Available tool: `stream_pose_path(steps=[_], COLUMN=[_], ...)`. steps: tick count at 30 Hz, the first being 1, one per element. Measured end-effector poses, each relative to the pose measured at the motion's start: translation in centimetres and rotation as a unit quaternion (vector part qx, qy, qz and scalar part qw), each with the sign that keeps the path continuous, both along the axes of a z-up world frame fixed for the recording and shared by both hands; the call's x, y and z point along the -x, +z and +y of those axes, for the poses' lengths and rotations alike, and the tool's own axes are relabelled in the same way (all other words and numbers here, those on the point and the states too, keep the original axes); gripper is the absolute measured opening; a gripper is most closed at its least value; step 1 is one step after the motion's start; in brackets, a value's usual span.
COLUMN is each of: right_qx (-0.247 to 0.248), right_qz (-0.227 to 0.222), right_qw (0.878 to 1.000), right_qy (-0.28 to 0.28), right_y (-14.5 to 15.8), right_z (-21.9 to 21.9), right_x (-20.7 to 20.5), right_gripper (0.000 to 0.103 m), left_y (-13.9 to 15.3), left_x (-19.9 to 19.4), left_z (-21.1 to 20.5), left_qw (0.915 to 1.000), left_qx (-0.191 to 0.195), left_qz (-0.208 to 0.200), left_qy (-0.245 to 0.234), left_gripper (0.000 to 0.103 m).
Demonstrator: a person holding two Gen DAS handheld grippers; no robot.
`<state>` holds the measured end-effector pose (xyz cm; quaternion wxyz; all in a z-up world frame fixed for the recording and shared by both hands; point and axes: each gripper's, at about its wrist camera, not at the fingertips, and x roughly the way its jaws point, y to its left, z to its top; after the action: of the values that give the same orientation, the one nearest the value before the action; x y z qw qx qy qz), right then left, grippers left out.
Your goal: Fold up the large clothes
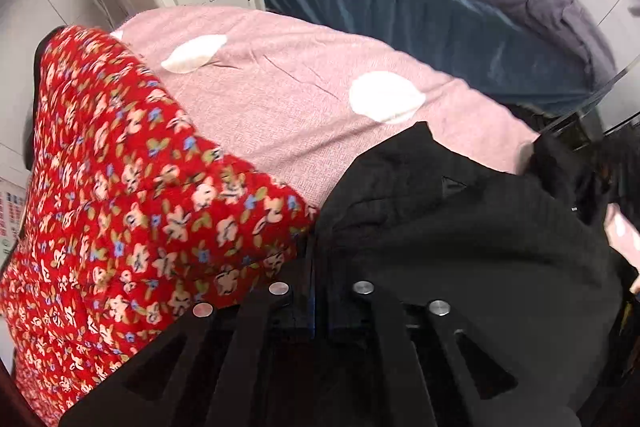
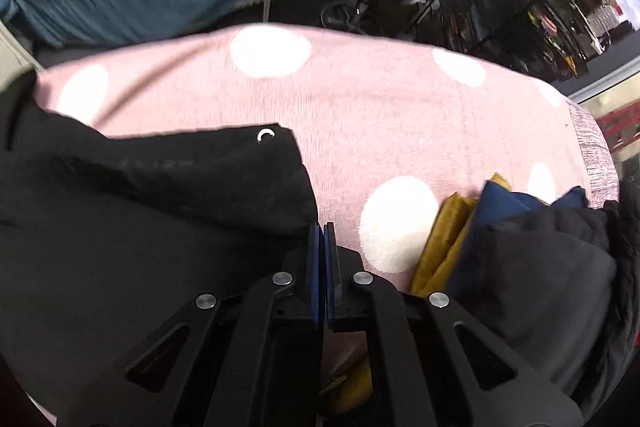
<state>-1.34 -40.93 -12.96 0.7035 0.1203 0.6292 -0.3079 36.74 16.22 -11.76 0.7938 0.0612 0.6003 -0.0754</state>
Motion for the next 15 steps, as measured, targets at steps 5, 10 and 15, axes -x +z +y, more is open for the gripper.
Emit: stream_pose_path(steps=[5,10,15], right_qx=[0.003,0.024,0.035], right_qz=[0.025,-0.004,-0.049], right_qw=[1.000,1.000,0.998], right_qy=[-0.006,-0.014,-0.004], right_y=[-1.6,0.3,3.0], right_z=[-0.4,-0.4,1.0], right_x=[-0.4,0.5,1.1], right_gripper=[0.017,0.055,0.057], left_y=[0.3,4.2,7.6], left_x=[-0.5,0.1,1.7], left_z=[-1.1,1.2,2.7], left_qw=[0.9997,0.9945,0.9878], left_qx=[0.023,0.077,0.112], left_qz=[0.001,-0.057,-0.091], left_qy=[0.001,0.042,0.060], left_gripper=[0.026,0.088,0.093])
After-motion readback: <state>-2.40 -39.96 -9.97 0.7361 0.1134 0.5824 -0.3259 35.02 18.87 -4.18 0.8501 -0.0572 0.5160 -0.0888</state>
